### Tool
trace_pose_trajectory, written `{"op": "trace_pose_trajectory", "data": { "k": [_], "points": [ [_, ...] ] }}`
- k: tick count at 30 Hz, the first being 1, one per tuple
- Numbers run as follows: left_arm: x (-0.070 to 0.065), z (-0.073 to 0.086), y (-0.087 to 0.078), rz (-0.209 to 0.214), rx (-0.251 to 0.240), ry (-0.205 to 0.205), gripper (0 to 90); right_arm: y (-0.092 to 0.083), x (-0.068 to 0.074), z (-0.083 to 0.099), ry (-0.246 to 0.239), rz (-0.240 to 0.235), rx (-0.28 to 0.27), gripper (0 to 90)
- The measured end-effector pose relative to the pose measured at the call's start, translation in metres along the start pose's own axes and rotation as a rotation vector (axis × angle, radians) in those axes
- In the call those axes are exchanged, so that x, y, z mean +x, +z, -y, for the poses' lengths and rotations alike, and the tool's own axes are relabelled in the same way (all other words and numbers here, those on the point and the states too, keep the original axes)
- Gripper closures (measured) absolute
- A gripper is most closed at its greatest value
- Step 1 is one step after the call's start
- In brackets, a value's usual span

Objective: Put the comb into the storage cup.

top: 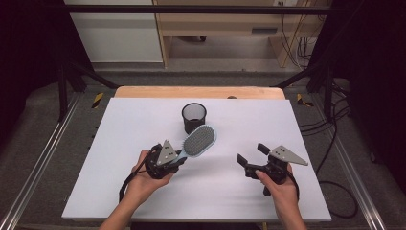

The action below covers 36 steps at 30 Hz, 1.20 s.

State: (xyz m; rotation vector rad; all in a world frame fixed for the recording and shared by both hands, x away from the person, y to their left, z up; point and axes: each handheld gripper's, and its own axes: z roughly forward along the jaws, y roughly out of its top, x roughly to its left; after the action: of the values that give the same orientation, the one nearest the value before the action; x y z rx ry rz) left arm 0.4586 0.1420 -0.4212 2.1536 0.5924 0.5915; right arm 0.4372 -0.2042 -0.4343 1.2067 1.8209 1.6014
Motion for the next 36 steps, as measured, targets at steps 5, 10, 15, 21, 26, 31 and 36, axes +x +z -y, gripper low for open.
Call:
{"op": "trace_pose_trajectory", "data": {
  "k": [5, 10, 15, 21, 26, 31, 36],
  "points": [
    [0.000, 0.000, 0.004, -0.015, -0.035, -0.027, 69.6, 0.012, 0.010, -0.017, 0.022, -0.039, -0.035, 4.9],
    [0.000, 0.004, -0.001, -0.033, -0.063, -0.053, 69.6, 0.029, 0.025, -0.029, 0.051, -0.083, -0.071, 4.0],
    [0.002, 0.009, -0.004, -0.059, -0.084, -0.084, 69.6, 0.041, 0.034, -0.025, 0.087, -0.124, -0.093, 3.8],
    [-0.002, 0.012, -0.005, -0.079, -0.100, -0.094, 69.6, 0.047, 0.047, -0.010, 0.124, -0.162, -0.079, 4.0],
    [-0.007, 0.016, -0.002, -0.079, -0.097, -0.094, 69.6, 0.051, 0.057, -0.002, 0.127, -0.185, -0.068, 4.1],
    [-0.012, 0.018, 0.002, -0.076, -0.095, -0.094, 69.6, 0.052, 0.059, 0.001, 0.155, -0.207, -0.067, 3.8],
    [-0.018, 0.016, 0.003, -0.071, -0.106, -0.090, 69.6, 0.055, 0.061, 0.003, 0.165, -0.212, -0.057, 3.9]
  ]
}}
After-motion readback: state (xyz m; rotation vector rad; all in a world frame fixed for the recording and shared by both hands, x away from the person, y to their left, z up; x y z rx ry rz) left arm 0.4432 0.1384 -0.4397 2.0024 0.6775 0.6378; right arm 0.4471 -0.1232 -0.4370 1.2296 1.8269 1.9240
